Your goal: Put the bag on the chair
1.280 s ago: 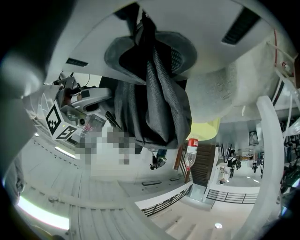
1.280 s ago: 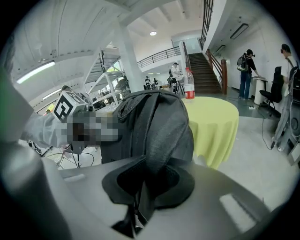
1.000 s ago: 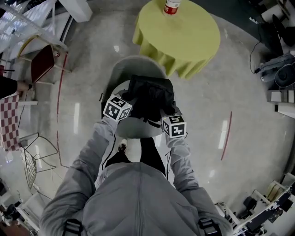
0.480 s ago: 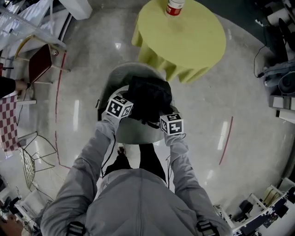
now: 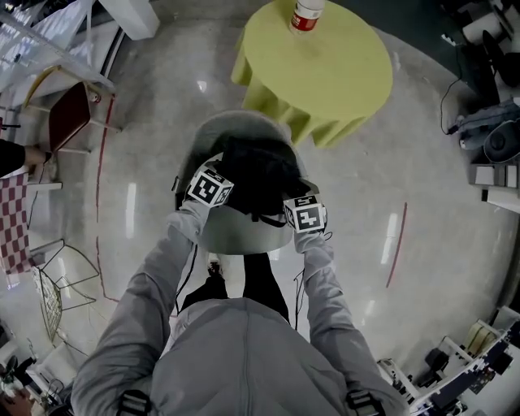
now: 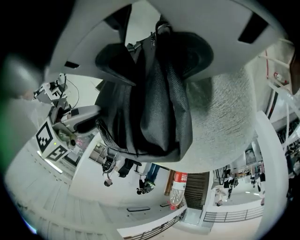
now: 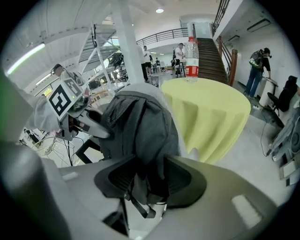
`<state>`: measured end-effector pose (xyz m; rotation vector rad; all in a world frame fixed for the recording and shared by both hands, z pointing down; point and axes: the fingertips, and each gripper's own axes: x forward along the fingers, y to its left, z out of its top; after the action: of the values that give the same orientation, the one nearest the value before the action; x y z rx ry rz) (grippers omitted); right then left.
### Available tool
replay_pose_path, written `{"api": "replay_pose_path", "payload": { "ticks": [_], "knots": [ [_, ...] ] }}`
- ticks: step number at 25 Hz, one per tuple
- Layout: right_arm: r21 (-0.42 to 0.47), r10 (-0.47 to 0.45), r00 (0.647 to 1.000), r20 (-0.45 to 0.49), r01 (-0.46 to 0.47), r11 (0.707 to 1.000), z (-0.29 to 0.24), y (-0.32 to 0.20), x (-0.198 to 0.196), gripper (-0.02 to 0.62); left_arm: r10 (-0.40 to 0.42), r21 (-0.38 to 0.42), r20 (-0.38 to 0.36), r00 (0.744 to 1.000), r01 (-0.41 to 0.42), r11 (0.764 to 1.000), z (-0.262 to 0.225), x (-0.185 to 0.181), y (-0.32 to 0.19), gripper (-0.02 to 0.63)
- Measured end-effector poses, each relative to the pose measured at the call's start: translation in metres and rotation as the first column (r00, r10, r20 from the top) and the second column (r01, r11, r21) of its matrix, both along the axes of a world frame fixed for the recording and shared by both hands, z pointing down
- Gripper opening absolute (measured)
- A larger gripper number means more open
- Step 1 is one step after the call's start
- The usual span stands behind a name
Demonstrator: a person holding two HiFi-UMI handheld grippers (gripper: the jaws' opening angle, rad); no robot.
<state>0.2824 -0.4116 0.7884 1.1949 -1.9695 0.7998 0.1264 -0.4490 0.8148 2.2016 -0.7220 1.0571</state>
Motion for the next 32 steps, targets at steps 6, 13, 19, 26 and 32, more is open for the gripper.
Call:
{"api": "replay_pose_path", "payload": {
  "ticks": [6, 13, 19, 26, 32],
  "knots": [
    [0.033, 0.040, 0.998, -0.055, -0.039, 0.999, -0.023, 0.033, 0.010, 0.198, -0.073, 0.041, 0.005, 0.997, 0.073, 0.996, -0.013, -0.037, 0.015, 0.227],
    [0.145, 0.103, 0.993, -0.066, -0.093, 0.985, -0.077, 0.074, 0.004, 0.196, -0.072, 0.088, -0.129, 0.989, 0.084, 0.993, -0.065, -0.071, 0.051, 0.225],
    [0.311, 0.126, 0.991, -0.043, -0.106, 0.944, -0.161, 0.104, -0.022, 0.095, -0.049, 0.229, -0.161, 0.986, 0.086, 0.970, -0.133, -0.101, 0.080, 0.117],
    [0.469, 0.120, 0.993, -0.023, -0.095, 0.878, -0.243, 0.156, -0.060, 0.011, 0.018, 0.388, -0.245, 0.969, 0.081, 0.918, -0.221, -0.124, 0.129, 0.027],
    [0.528, 0.122, 0.991, 0.047, -0.128, 0.840, -0.300, 0.194, -0.085, 0.011, 0.097, 0.525, -0.316, 0.944, 0.089, 0.847, -0.305, -0.130, 0.163, 0.006]
  ]
}}
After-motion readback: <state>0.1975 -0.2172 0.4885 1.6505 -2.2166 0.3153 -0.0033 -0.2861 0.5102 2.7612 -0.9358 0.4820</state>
